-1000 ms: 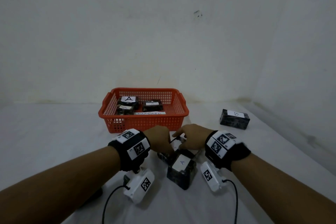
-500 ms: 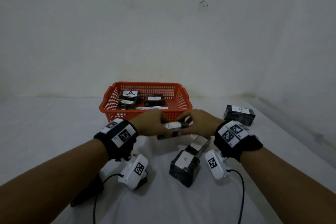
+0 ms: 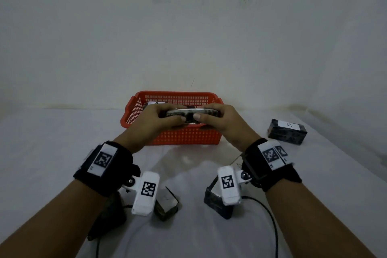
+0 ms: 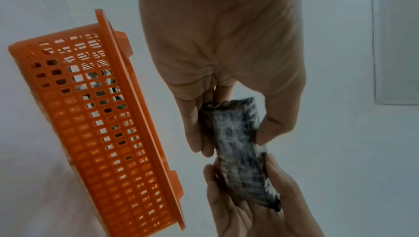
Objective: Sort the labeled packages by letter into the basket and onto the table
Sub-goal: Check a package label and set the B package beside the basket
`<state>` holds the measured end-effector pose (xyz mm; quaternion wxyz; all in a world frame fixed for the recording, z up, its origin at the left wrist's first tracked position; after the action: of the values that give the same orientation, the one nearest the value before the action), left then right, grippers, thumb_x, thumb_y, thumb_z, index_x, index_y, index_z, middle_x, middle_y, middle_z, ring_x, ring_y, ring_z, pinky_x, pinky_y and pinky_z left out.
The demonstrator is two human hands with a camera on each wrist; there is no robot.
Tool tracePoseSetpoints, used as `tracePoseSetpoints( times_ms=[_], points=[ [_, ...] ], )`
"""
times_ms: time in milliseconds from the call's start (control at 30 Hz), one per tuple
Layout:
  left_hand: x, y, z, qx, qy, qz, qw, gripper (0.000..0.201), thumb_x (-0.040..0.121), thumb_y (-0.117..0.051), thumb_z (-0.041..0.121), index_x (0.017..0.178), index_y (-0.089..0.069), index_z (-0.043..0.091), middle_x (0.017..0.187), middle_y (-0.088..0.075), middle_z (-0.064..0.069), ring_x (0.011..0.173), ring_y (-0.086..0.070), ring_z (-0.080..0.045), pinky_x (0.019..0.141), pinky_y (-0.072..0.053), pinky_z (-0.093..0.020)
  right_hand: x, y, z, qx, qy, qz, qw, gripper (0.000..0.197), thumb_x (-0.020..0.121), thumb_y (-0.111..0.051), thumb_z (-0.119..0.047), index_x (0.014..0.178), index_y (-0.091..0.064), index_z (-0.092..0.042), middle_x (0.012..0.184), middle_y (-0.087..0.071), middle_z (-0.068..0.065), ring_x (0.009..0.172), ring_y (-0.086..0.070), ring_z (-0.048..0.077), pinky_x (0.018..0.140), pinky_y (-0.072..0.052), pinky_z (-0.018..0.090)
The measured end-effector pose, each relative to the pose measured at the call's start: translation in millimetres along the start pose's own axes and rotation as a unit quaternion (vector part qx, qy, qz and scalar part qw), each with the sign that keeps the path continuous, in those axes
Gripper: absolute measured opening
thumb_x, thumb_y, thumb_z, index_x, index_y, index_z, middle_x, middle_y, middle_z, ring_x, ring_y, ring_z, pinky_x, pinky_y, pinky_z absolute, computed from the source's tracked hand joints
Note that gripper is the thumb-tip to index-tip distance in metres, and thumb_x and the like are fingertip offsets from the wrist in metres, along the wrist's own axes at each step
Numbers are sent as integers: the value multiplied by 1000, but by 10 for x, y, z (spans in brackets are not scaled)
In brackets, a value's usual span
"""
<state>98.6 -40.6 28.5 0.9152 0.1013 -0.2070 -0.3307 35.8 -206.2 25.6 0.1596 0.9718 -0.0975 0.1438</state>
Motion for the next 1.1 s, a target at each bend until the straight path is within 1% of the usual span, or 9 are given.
tracePoseSetpoints(
  times_ms=[100, 200, 333, 500, 633, 767, 867, 1000, 1100],
  points=[
    [-93, 129, -67, -56, 1, 41, 998, 34, 88, -73, 22, 122, -72, 16, 114, -76, -3, 105, -74, -19, 92, -58, -34, 49, -157, 36, 36, -1, 20, 999, 31, 87, -83, -20, 112, -77, -3, 106, -78, 22, 98, -76, 30, 95, -60, 42],
    [-174, 309, -136, -36, -3, 76, 996, 29, 88, -73, 22, 116, -75, 13, 105, -78, -4, 99, -76, -20, 89, -60, -34, 100, -344, 101, 59, -20, 9, 998, 35, 83, -86, -20, 112, -76, -4, 108, -78, 18, 102, -76, 31, 94, -61, 38],
    [-246, 469, -225, -63, 4, 91, 994, 32, 85, -72, 27, 115, -75, 14, 106, -78, -6, 101, -75, -23, 89, -60, -34, 185, -499, 151, 111, -31, 2, 993, 48, 66, -93, -34, 106, -79, -11, 109, -79, 13, 106, -76, 31, 101, -58, 47],
    [-300, 506, -362, -111, 26, 69, 991, 36, 89, -70, 21, 122, -71, 6, 117, -75, -12, 111, -72, -28, 98, -55, -43, 165, -541, 139, 108, -23, 5, 994, 40, 74, -90, -30, 107, -79, -11, 108, -80, 12, 105, -77, 30, 104, -55, 54],
    [-321, 515, -378, -76, 26, 92, 992, 28, 90, -71, 12, 117, -73, 7, 108, -77, -10, 103, -75, -24, 92, -60, -34, 98, -601, 194, 112, -39, -4, 993, 56, 64, -91, -38, 112, -77, -11, 111, -79, 12, 107, -76, 29, 103, -57, 51],
    [-366, 334, -384, -93, 33, 53, 994, 40, 82, -75, 25, 117, -72, 7, 110, -76, -9, 104, -75, -22, 90, -60, -30, -29, -611, 207, 94, -28, 8, 995, 35, 81, -87, -23, 111, -77, -7, 110, -79, 13, 106, -76, 27, 101, -58, 48],
    [-380, 333, -392, -95, 32, 70, 992, 31, 86, -74, 13, 116, -72, 3, 105, -78, -10, 100, -76, -23, 85, -60, -27, -68, -612, 212, 82, -21, 12, 996, 34, 81, -86, -21, 111, -77, -8, 111, -78, 11, 107, -75, 25, 100, -59, 44],
    [-385, 431, -401, -94, 29, 91, 991, 35, 83, -77, 17, 116, -73, 6, 109, -77, -12, 103, -75, -25, 94, -59, -37, -38, -599, 238, 149, -44, -9, 988, 51, 71, -85, -23, 117, -73, -4, 114, -77, 16, 111, -74, 32, 100, -58, 42],
    [-404, 394, -430, -108, 39, 60, 992, 45, 80, -81, 23, 122, -70, 9, 116, -75, -10, 109, -72, -24, 98, -56, -39, -49, -506, 216, 151, -34, -1, 988, 47, 67, -84, -21, 110, -74, -7, 109, -80, 13, 109, -76, 29, 98, -60, 37]
  ],
)
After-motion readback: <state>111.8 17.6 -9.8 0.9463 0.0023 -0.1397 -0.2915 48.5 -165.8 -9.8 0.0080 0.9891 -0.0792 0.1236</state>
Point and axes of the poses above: each hand's wrist, its own x-axis towards the middle knuckle, its own y-axis out of the back of the hand, z = x × y, the point moved 9 cm from there along x, towards the middle knuckle
